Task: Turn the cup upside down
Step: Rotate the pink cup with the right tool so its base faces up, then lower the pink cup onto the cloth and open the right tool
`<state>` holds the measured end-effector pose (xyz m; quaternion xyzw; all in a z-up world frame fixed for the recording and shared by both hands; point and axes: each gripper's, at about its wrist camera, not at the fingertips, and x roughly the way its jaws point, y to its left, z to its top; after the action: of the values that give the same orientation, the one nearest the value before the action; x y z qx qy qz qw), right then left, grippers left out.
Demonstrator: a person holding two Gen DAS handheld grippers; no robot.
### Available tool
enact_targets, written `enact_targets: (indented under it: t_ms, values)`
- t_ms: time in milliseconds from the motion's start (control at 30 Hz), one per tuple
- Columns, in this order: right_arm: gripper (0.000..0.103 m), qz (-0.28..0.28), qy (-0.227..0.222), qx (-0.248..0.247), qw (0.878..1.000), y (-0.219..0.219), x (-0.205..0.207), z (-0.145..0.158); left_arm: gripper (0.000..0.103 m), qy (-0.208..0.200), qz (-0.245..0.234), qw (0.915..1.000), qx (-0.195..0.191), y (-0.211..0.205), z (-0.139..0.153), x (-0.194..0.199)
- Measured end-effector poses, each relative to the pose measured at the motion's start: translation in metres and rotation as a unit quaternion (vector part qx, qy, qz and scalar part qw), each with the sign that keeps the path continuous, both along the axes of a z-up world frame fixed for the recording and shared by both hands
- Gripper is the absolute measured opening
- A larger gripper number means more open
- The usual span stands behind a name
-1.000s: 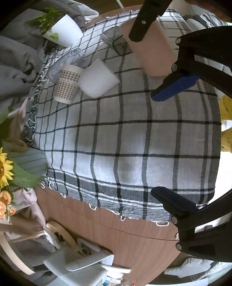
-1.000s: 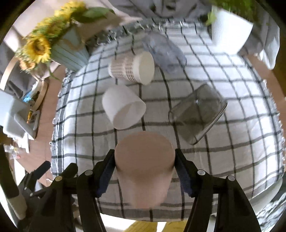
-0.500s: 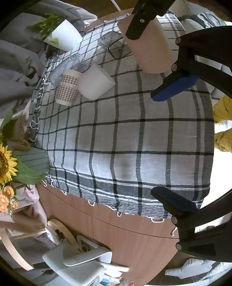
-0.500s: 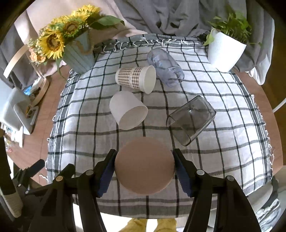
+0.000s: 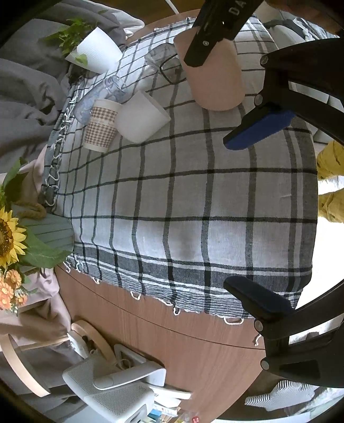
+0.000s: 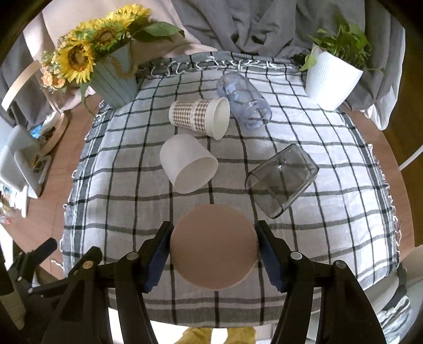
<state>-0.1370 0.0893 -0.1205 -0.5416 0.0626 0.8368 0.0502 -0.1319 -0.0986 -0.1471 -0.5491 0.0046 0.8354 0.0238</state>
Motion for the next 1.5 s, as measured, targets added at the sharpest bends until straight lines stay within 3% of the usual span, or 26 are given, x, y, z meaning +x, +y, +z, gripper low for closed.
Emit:
enact_targets:
  t_ms: [167, 733, 767, 800, 833, 1033, 1333, 1500]
  values:
    - [0.063, 0.001, -0.013, 0.002, 1.0, -0.003, 0.001, -0.013, 0.097, -0.007, 0.0, 1.0, -0.005, -0.001, -0.006, 0.001]
    - [0.064, 0.008, -0.008, 0.022, 1.0, -0.01, 0.0, -0.014, 0.097, -0.015, 0.003, 0.9999, -0.006, -0.005, -0.011, 0.002]
    - [0.065, 0.008, -0.01, 0.019, 1.0, -0.01, 0.0, -0.014, 0.097, -0.014, 0.002, 0.9999, -0.007, -0.004, -0.011, 0.003]
    - [0.074, 0.009, -0.011, 0.018, 1.0, -0.01, 0.0, -0.013, 0.097, -0.013, 0.001, 0.9999, -0.008, -0.004, -0.009, 0.003]
    - [0.081, 0.008, -0.005, 0.02, 1.0, -0.009, 0.002, -0.01, 0.097, -0.012, 0.0, 0.9999, -0.008, -0.003, -0.008, 0.003]
    - [0.082, -0.004, 0.039, 0.035, 0.999, -0.007, 0.021, 0.023, 0.097, 0.014, -0.002, 0.9998, -0.011, 0.001, 0.014, 0.011]
    - [0.084, -0.047, 0.144, 0.037, 0.988, 0.012, 0.082, 0.092, 0.102, 0.1, -0.012, 0.9948, -0.009, 0.013, 0.074, 0.044]
    - [0.084, -0.059, 0.18, 0.027, 0.981, 0.018, 0.11, 0.119, 0.102, 0.146, -0.026, 0.989, -0.004, 0.017, 0.105, 0.06]
